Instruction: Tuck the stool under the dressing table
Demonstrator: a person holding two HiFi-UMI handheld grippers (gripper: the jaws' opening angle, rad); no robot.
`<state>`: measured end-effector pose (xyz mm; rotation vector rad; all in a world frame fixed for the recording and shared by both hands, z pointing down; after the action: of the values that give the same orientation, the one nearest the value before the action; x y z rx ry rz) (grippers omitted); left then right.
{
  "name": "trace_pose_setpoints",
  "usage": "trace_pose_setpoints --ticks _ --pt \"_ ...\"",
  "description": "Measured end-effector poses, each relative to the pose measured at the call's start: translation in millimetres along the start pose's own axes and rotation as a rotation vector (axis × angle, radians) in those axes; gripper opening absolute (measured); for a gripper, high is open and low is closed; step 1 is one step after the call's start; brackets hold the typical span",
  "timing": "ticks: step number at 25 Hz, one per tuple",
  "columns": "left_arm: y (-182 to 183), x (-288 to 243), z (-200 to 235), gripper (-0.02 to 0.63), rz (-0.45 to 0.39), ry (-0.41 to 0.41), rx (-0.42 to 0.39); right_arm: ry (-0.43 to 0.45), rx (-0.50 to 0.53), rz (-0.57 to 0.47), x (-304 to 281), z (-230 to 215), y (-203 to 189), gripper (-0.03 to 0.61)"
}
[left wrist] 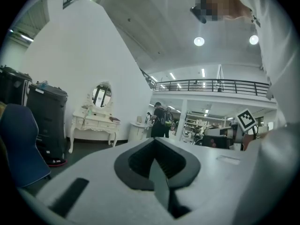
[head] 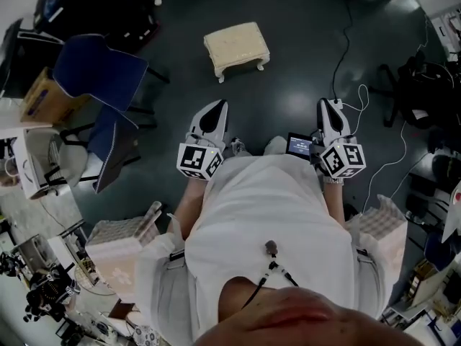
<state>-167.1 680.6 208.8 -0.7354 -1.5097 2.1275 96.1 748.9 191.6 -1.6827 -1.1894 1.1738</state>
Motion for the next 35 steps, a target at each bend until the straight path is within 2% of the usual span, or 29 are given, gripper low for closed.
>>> trace_pose_setpoints --ticks 4,9,15,20,25,30,35 --pt "-7 -17 19 0.006 0.010 0.046 0.029 0.013 -0.007 0.025 -26 -17 3 0.008" --pt "-2 -51 22 0.006 -0.015 0.078 0.050 0.065 -0.009 0.069 -72 -44 8 0.008" --pt "16 -114 27 0.008 -0.021 0.172 0.039 0.183 -0.010 0.075 -150 -89 46 0.008" --pt "45 -165 46 0.008 -0.063 0.270 0.038 0.273 0.045 0.085 -220 -123 84 0.008" --pt "58 -212 63 0.008 -0.091 0.360 0.054 0.359 0.095 0.116 -278 -156 109 0.008" --pt "52 -235 86 0.008 -0.078 0.416 0.076 0.420 0.109 0.168 -333 -177 110 0.008" --pt "36 -251 114 0.008 -0.013 0.442 0.102 0.412 0.130 0.222 -383 -199 93 0.008"
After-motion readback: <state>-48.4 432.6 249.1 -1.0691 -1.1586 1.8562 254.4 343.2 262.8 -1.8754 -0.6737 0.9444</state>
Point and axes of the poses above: the fingertips, and each gripper's own axes: x backward along the fingers, z to its left, y out of its top, the point moved 2 cm from there along x, backward along the fingers, and after that the axes turned 4 degrees about z, right-handed, at the moved point
